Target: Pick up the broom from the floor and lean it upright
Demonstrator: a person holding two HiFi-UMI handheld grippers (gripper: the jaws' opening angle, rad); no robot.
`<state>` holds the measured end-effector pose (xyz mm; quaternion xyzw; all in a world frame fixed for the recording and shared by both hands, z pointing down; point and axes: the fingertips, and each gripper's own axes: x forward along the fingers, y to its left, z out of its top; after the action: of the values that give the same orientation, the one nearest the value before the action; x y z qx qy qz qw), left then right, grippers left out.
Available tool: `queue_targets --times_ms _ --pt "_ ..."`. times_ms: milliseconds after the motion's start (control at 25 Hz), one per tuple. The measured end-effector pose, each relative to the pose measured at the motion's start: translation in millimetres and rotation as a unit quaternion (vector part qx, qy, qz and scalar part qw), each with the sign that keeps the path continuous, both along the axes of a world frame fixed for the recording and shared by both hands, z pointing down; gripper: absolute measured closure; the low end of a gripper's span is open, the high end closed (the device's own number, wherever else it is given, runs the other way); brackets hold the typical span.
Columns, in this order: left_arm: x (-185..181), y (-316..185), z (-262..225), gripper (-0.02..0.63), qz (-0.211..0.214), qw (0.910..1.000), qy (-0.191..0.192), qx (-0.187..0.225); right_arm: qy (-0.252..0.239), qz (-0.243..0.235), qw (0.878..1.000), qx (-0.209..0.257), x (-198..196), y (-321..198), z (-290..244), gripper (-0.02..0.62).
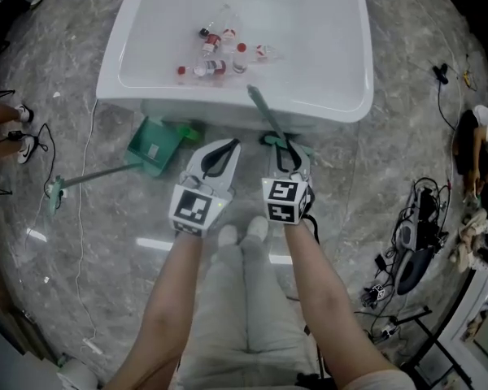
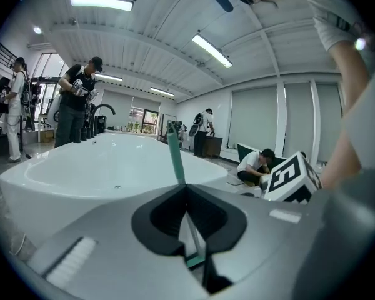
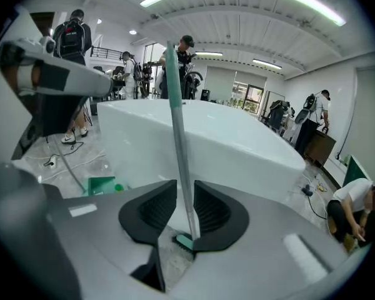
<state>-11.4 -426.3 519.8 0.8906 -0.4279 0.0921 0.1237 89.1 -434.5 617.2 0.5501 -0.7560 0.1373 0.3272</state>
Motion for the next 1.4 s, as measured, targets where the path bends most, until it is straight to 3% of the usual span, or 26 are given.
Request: queue_targets --times_ms 120,560,880,1120,1400 --pt "2 4 -14 0.606 0.004 1.0000 0.001 0.001 -0.028 -0.004 0.999 0.020 1 9 -35 0.592" --pt "3 24 -95 0.606 0.008 0.9999 0.004 0.012 -0.106 -0.062 0.990 0.075 -15 36 -171 0.594" --pt "30 40 -172 0.606 0.053 0.9965 0.012 0.064 -0.099 -0.119 0.981 0.121 -19 65 -260 0.594" --pt "40 57 -233 0.606 0.082 0.9889 0.010 0.123 -0.100 -0.146 0.968 0.176 -18 79 -323 0.594" --pt "31 61 -292 0.606 0.082 0.9796 0.021 0.182 -0.137 -0.175 0.952 0.212 -28 81 -387 0.594"
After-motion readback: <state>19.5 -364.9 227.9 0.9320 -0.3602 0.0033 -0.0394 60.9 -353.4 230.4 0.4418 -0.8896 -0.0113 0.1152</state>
